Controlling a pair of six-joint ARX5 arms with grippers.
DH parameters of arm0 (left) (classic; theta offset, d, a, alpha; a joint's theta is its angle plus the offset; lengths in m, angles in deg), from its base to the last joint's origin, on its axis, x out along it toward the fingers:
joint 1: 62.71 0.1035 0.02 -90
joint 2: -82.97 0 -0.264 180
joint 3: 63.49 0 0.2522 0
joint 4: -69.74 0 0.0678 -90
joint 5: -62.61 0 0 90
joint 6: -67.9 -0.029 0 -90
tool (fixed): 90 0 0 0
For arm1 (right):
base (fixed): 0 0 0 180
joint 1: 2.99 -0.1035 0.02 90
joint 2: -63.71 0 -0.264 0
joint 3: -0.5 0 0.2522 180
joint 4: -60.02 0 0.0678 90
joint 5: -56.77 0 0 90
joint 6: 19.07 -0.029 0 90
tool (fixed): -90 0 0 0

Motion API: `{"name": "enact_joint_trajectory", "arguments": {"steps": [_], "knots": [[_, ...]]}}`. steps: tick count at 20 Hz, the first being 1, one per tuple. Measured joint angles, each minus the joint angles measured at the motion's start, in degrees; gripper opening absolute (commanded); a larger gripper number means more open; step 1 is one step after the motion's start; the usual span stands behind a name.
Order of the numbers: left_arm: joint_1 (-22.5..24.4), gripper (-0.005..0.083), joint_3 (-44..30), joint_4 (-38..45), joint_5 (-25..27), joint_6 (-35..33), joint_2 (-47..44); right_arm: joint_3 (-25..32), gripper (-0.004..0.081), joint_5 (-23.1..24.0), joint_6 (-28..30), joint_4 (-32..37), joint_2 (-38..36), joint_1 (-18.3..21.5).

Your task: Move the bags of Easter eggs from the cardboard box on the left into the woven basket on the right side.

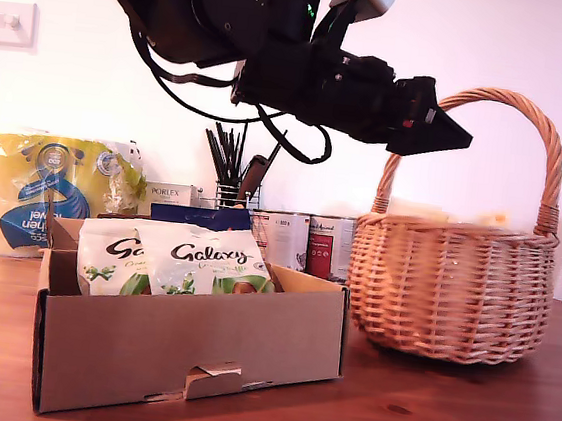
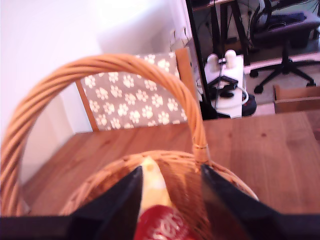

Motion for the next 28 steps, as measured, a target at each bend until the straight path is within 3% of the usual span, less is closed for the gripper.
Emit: {"name": "enact_joint_trajectory", "arguments": {"steps": [2,8,11,12,14,18,23,25,28], "knots": [[0.0,-0.0029,-0.02,-4.68,0.35,-0.02,-2.56,0.0,-0.0012,0.02,0.0,-0.02,0.0,0.0],[1.68,-0.002,0.26,-24.94,1.99,-0.09,-18.97,0.0,-0.0012,0.0,0.07,-0.04,-0.02,0.0],[4.44,-0.002,0.22,-37.7,2.19,-0.94,-22.32,0.0,-0.0012,0.0,0.15,0.0,-0.04,0.0],[5.18,-0.002,-1.66,-38.62,2.34,-1.4,-23.12,0.0,-0.0012,0.0,0.17,0.0,-0.04,0.0],[6.54,-0.002,-9.46,-37.62,2.75,-1.68,-26.21,0.0,-0.0012,0.0,0.22,0.02,-0.04,0.0],[6.88,-0.002,-28.3,-28.06,7.52,4.37,-36.98,0.0,-0.0012,-2.95,0.24,0.92,-0.04,0.0],[11.82,-0.002,-39.71,-20.02,9.97,8.46,-42.73,0.0,-0.0012,-3.37,0.59,1.62,1.07,0.0],[13.07,0.0064,-41.11,-22.18,11.47,8.66,-42.05,0.0,-0.0012,-3.37,1.11,1.6,1.53,0.0],[15.17,0.0482,-41.11,-23.56,12.44,8.66,-41.57,0.0,-0.0012,-3.37,1.27,1.6,1.6,0.0]]}}
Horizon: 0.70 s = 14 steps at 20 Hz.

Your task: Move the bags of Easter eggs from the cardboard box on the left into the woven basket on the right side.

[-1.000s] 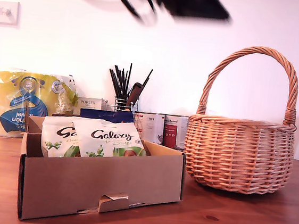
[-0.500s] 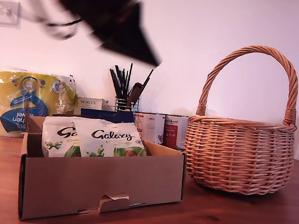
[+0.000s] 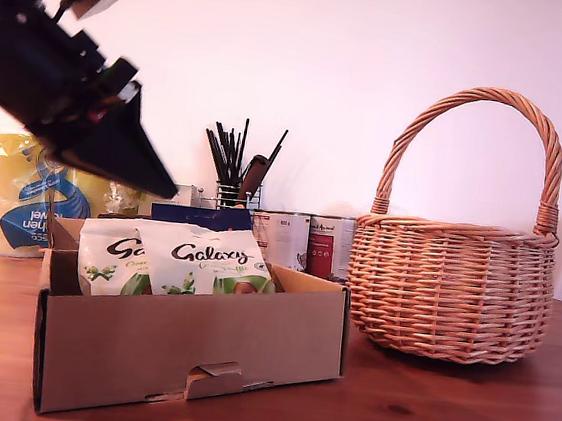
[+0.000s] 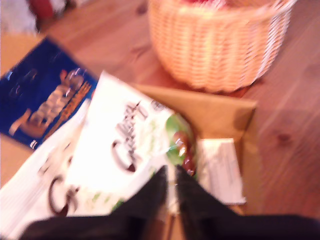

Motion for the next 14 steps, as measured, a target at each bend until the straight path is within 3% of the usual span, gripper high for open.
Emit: {"name": "enact_joint_trajectory", "arguments": {"steps": [1,3,11,14], "knots": [[0.85,0.0536,0.0,0.0,1.25,0.0,0.0,0.0,-0.0012,-0.02,0.02,0.02,-0.02,0.0],[2.08,0.0538,0.0,-0.04,4.57,0.0,0.07,0.0,-0.0012,0.0,0.02,0.02,0.0,0.0],[2.91,0.0538,0.02,7.87,4.96,-1.36,10.97,0.0,-0.0012,-0.02,0.02,0.09,0.0,0.0],[3.13,0.0536,0.02,10.69,3.82,-1.38,13.51,0.0,-0.0012,-2.16,0.0,1.16,0.0,0.0]]}}
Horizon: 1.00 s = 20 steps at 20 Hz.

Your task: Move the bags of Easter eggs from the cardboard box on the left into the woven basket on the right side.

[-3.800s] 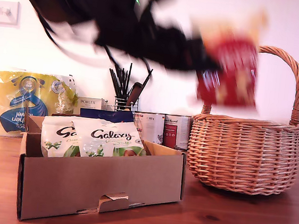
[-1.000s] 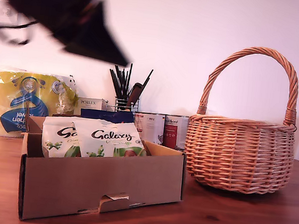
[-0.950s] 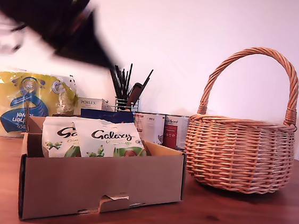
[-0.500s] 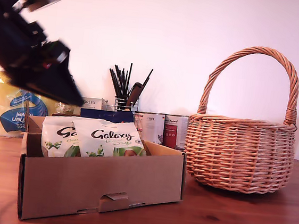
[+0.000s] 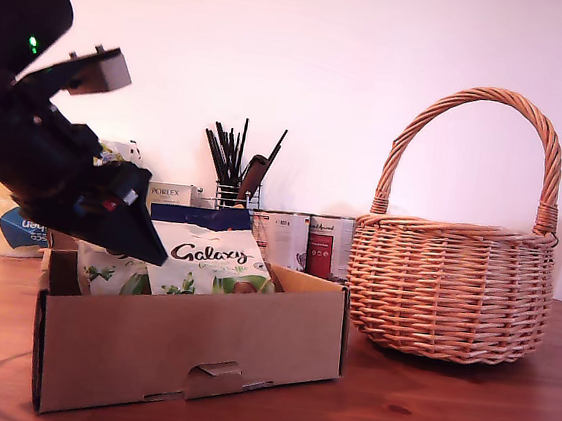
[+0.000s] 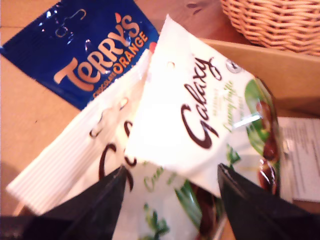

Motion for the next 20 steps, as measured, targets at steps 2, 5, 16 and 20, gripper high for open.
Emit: {"name": "enact_joint_trajectory", "arguments": {"steps": [2,5,16,20], "knots": [[0.09,0.0535,0.0,0.81,-3.37,0.28,0.07,0.0,-0.0012,-0.44,-0.02,0.46,0.26,0.0],[-0.61,0.0533,0.0,2.99,-7.63,1.86,0.07,0.0,-0.0012,-0.46,-0.02,0.48,1.55,0.0],[-4.76,0.0472,0.44,7.5,-12.5,2.84,9.42,0.0,-0.0012,-0.46,-0.02,1.14,2.25,0.0],[-4.76,0.0341,2.62,10.6,-12.7,4.46,11.08,0.0,-0.0012,-0.46,-0.02,0.98,2.25,0.0]]}}
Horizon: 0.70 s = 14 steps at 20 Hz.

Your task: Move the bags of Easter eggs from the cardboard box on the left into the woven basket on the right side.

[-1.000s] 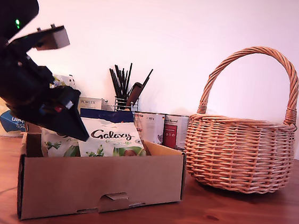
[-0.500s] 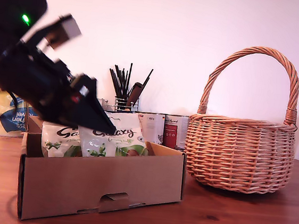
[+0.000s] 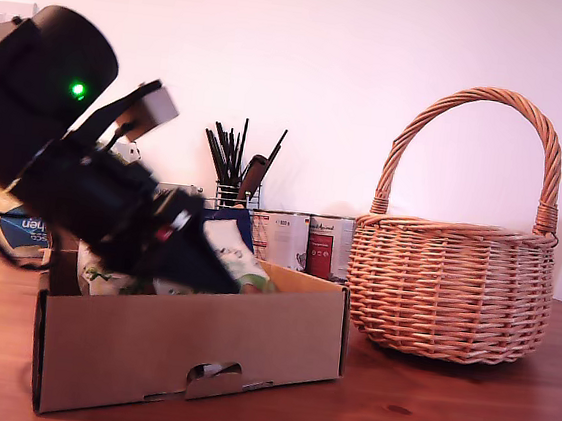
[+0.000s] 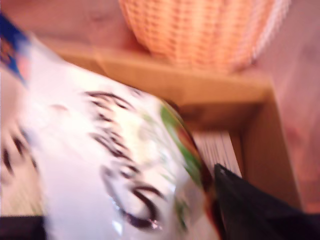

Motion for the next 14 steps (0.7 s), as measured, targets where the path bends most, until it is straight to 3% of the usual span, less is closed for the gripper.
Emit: {"name": "enact_joint_trajectory", "arguments": {"steps": [5,8,10,14], "knots": [[0.0,0.0313,1.6,0.07,-2.05,1.27,2.69,0.0,-0.0012,0.0,-0.87,0.02,0.0,0.0],[-0.02,0.0123,1.77,-0.15,-3.8,1.4,2.71,0.0,-0.0012,0.0,-1.05,0.04,0.0,0.0],[-0.04,0.0053,1.77,-0.17,-3.82,1.4,2.71,0.0,-0.0012,0.0,-1.05,0.04,0.0,0.0],[-0.04,0.0051,2.12,-0.66,-4.13,1.4,2.71,0.0,-0.0012,0.0,-1.05,0.02,0.0,0.0]]}}
